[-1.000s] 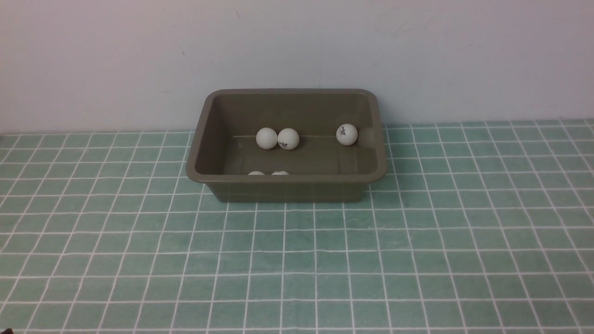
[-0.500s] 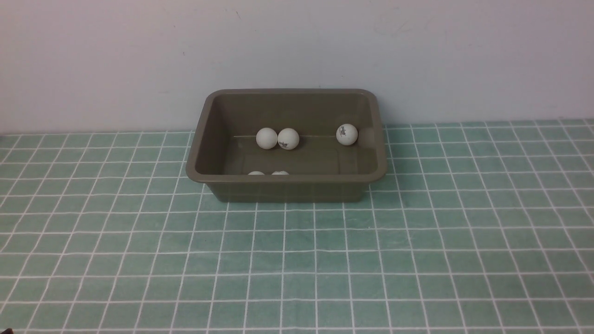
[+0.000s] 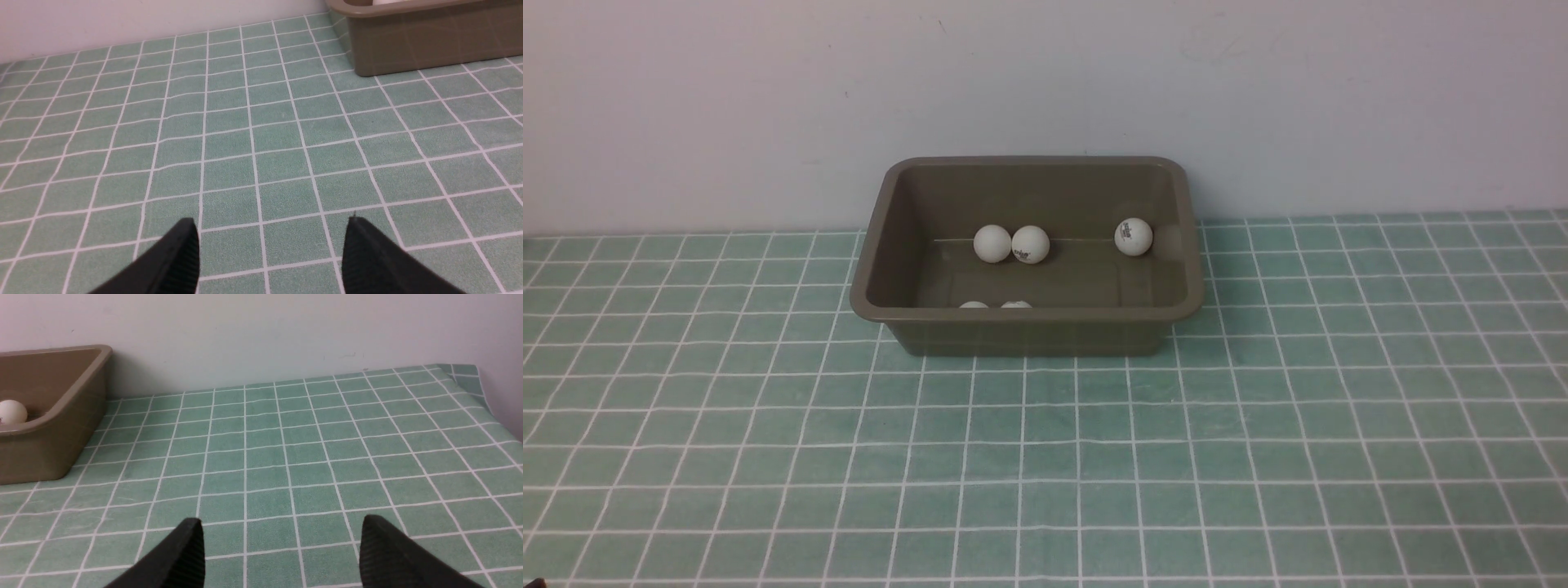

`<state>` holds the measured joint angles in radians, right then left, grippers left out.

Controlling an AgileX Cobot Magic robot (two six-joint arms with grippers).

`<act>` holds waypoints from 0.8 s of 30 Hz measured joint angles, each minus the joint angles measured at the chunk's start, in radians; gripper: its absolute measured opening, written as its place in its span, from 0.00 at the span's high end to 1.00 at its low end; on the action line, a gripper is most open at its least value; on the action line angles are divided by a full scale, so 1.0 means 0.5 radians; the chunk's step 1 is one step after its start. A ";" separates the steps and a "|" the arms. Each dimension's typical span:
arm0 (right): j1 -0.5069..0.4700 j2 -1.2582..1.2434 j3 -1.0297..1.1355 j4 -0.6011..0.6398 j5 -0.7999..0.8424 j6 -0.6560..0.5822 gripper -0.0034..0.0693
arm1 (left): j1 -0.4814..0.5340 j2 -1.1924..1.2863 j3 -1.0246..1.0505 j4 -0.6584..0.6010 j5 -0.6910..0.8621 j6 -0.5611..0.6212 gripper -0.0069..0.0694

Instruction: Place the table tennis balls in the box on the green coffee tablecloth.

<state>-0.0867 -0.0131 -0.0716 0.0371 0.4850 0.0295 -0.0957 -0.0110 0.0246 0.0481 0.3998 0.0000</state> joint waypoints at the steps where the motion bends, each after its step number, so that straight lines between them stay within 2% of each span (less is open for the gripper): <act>1: 0.000 0.000 0.005 -0.016 -0.006 0.000 0.32 | 0.000 0.000 0.000 0.000 0.000 -0.011 0.35; 17: 0.009 0.000 0.164 -0.122 -0.069 -0.028 0.32 | 0.000 0.000 0.000 0.000 0.000 0.000 0.35; 24: 0.247 0.000 0.171 -0.128 -0.110 -0.039 0.32 | 0.000 0.000 0.000 0.000 0.000 0.000 0.35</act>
<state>0.0368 -0.0131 0.0141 -0.0271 0.4300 0.0102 -0.0957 -0.0110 0.0246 0.0481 0.3998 0.0000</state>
